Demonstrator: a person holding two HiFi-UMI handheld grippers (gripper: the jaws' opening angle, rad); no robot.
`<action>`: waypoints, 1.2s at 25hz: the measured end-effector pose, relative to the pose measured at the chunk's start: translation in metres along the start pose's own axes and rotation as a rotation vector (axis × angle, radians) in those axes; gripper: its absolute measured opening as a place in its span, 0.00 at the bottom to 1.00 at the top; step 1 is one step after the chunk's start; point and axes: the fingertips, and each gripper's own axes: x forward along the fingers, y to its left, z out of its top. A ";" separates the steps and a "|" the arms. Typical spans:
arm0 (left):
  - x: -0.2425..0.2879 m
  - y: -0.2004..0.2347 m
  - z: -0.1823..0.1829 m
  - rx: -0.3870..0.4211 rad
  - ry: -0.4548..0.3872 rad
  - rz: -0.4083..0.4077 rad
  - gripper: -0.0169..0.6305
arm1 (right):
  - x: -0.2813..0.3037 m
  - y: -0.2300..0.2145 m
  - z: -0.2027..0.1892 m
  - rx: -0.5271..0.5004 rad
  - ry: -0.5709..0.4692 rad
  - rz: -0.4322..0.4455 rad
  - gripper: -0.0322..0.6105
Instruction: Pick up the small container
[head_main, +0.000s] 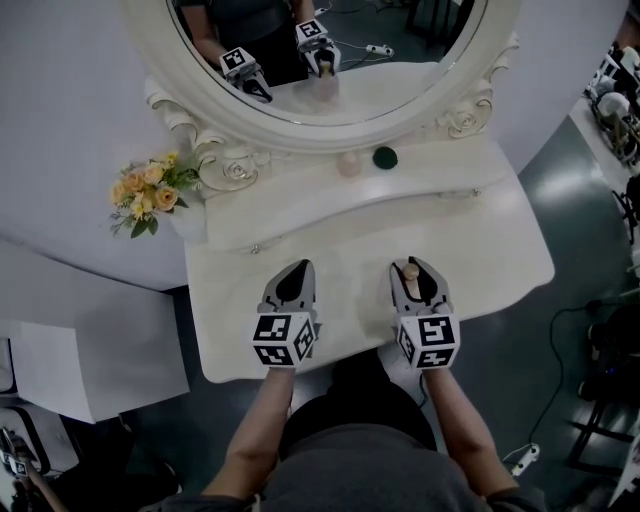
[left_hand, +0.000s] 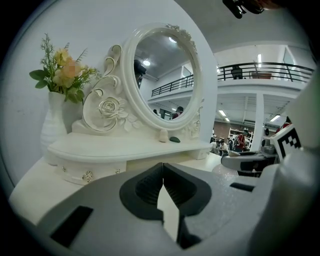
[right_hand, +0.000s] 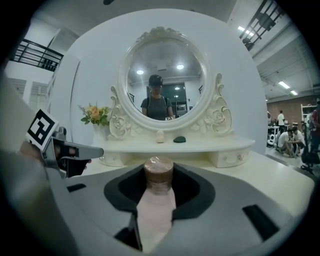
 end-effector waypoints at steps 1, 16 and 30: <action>0.000 0.000 0.001 0.001 -0.002 0.001 0.04 | 0.000 0.000 0.006 -0.001 -0.011 0.005 0.27; -0.005 0.005 0.013 0.006 -0.029 0.046 0.04 | -0.010 0.019 0.089 -0.041 -0.171 0.101 0.27; -0.019 0.027 0.019 -0.009 -0.052 0.127 0.04 | -0.008 0.045 0.136 -0.068 -0.252 0.198 0.27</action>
